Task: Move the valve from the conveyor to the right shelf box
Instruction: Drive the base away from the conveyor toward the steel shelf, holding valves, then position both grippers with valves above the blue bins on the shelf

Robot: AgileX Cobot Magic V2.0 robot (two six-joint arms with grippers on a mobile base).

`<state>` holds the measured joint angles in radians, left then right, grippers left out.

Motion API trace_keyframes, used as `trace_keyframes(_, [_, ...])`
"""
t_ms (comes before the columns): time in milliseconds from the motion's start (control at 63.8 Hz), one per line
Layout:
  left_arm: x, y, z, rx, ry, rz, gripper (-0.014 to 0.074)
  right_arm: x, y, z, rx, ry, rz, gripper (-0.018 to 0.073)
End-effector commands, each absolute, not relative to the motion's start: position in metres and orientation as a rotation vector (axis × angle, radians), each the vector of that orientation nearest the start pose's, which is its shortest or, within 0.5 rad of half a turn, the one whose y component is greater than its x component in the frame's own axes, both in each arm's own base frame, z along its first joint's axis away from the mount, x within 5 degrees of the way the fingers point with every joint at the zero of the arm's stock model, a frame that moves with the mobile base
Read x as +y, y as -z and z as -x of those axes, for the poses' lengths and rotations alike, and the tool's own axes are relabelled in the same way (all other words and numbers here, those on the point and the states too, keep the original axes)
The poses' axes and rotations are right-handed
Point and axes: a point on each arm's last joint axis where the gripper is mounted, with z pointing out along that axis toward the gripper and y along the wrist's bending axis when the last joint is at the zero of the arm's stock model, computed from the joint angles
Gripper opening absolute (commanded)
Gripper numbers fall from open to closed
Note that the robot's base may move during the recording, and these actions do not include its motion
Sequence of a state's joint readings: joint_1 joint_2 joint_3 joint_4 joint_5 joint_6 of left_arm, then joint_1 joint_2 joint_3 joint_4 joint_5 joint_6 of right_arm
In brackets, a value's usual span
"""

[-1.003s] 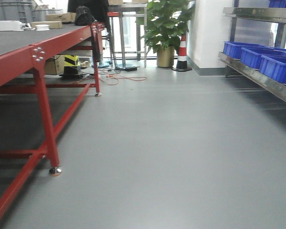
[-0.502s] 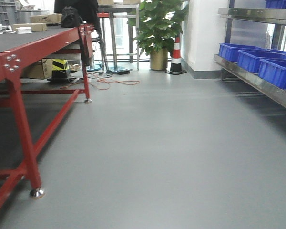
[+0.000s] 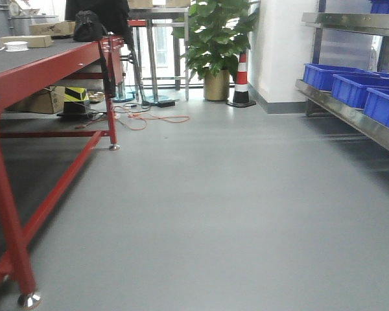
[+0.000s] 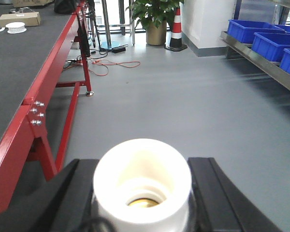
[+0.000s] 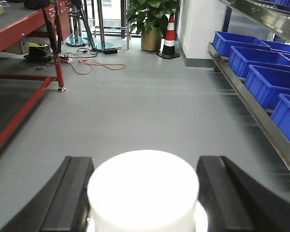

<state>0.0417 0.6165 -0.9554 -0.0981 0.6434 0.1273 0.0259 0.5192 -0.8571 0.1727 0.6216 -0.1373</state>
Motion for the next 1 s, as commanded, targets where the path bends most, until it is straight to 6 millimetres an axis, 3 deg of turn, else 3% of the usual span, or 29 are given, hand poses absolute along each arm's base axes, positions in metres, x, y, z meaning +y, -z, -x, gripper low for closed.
trace_keyframes(0, [-0.0016,-0.4310,-0.0980,1.711,-0.006,-0.043,-0.0111,0.0100,-0.4160,-0.0786,1.655,-0.096,0.083,-0.0153])
trace_keyframes(988, [-0.0016,-0.4310,-0.0980,1.711,-0.006,-0.043,-0.0111,0.0100,-0.4160,-0.0786,1.655,-0.096,0.083,-0.0153])
